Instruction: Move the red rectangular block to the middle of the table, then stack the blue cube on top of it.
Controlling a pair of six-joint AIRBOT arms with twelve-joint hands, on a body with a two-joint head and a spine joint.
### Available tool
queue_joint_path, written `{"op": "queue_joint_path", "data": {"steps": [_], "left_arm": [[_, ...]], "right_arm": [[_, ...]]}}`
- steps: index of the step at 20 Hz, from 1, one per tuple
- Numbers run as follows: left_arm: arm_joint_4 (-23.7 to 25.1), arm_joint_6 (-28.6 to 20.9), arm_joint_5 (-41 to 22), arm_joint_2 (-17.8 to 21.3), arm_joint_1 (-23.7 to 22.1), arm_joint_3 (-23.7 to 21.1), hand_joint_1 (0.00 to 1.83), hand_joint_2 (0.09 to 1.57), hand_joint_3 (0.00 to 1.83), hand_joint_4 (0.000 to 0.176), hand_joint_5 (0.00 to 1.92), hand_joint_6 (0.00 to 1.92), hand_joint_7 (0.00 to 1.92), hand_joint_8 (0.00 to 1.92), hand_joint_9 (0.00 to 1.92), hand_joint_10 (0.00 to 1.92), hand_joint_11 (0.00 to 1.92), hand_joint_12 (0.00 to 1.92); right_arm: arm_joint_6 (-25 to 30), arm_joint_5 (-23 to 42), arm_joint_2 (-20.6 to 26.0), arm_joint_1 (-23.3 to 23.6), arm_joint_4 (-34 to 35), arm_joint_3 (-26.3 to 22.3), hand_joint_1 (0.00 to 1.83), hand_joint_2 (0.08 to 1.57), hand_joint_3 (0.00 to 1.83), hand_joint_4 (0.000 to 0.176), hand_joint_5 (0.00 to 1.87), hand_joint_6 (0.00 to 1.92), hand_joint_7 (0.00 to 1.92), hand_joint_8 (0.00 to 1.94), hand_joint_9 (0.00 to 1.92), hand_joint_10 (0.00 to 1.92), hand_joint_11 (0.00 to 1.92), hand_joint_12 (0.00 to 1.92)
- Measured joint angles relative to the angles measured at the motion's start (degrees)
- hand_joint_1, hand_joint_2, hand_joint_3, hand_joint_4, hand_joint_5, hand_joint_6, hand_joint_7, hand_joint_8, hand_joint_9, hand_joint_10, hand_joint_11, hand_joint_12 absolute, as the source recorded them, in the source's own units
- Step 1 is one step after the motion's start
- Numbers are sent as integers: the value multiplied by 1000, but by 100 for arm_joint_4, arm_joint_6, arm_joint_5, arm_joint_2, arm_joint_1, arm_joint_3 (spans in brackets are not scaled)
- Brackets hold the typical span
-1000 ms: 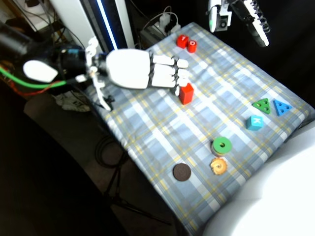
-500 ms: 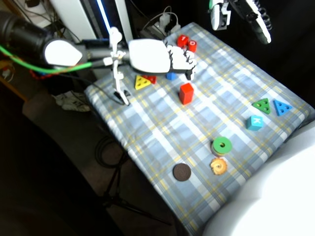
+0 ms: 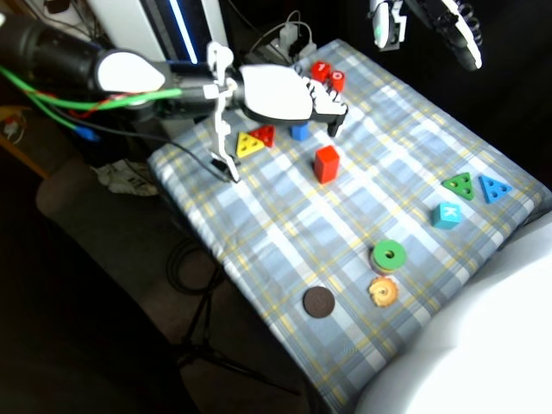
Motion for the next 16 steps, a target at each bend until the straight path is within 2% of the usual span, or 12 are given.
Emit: {"op": "queue_joint_path", "data": {"steps": [2, 4, 5, 7, 8, 9, 13, 14, 15, 16], "left_arm": [[-4, -2, -7, 11, 0, 0, 662, 1344, 5, 71, 3, 0, 0, 0, 0, 0, 0, 0], [-13, -2, -7, 11, 0, 0, 637, 1345, 4, 74, 0, 0, 0, 0, 0, 0, 0, 0], [-11, -2, -11, 11, 0, 0, 636, 1344, 3, 84, 0, 0, 0, 0, 0, 0, 0, 0], [-7, -22, -28, 11, 0, 0, 641, 1350, 4, 68, 0, 0, 0, 0, 0, 0, 0, 0], [-2, -22, -31, 11, 0, 0, 645, 1352, 4, 67, 0, 0, 0, 0, 0, 0, 0, 0], [-4, -22, -31, 11, 0, 0, 678, 1346, 1, 59, 0, 0, 0, 0, 0, 0, 0, 0], [-13, -28, -37, 11, 0, 0, 697, 1352, 2, 65, 0, 0, 0, 0, 0, 0, 0, 0], [-17, -37, -37, 11, 0, 0, 707, 1349, 0, 69, 0, 0, 0, 0, 0, 0, 0, 0], [-13, -42, -39, 11, 0, 0, 697, 1350, 1, 64, 0, 0, 0, 0, 0, 0, 0, 0], [-9, -42, -39, 11, 0, 0, 700, 1349, 0, 67, 0, 0, 0, 0, 0, 0, 0, 0]], "right_arm": [[109, -13, -11, 0, -90, 11, 856, 1132, 1, 0, 339, 20, 369, 16, 343, 195, 0, 1357], [269, -39, -13, 2, -319, 33, 829, 1162, 1, 0, 351, 2, 404, 3, 260, 425, 0, 1364], [339, -72, -20, 0, -411, 39, 809, 1183, 1, 0, 346, 1, 433, 8, 218, 537, 0, 1351], [411, -146, -105, 0, -496, 105, 815, 1208, 1, 0, 338, 1, 454, 10, 153, 671, 0, 1307], [420, -160, -142, 0, -509, 127, 847, 1188, 0, 0, 378, 18, 513, 35, 185, 725, 0, 1369], [420, -177, -173, 2, -525, 129, 860, 1208, 3, 0, 366, 14, 513, 36, 146, 747, 0, 1315], [424, -197, -264, 2, -546, 166, 904, 1209, 0, 0, 413, 38, 562, 81, 144, 903, 0, 1263], [448, -197, -278, 2, -581, 164, 916, 1190, 0, 0, 401, 65, 516, 268, 122, 995, 0, 1247], [496, -199, -302, 2, -643, 166, 980, 1178, 1, 0, 430, 158, 481, 581, 169, 1077, 0, 1350], [570, -195, -313, 0, -719, 164, 979, 1195, 4, 0, 318, 569, 394, 857, 128, 1165, 0, 1351]]}}
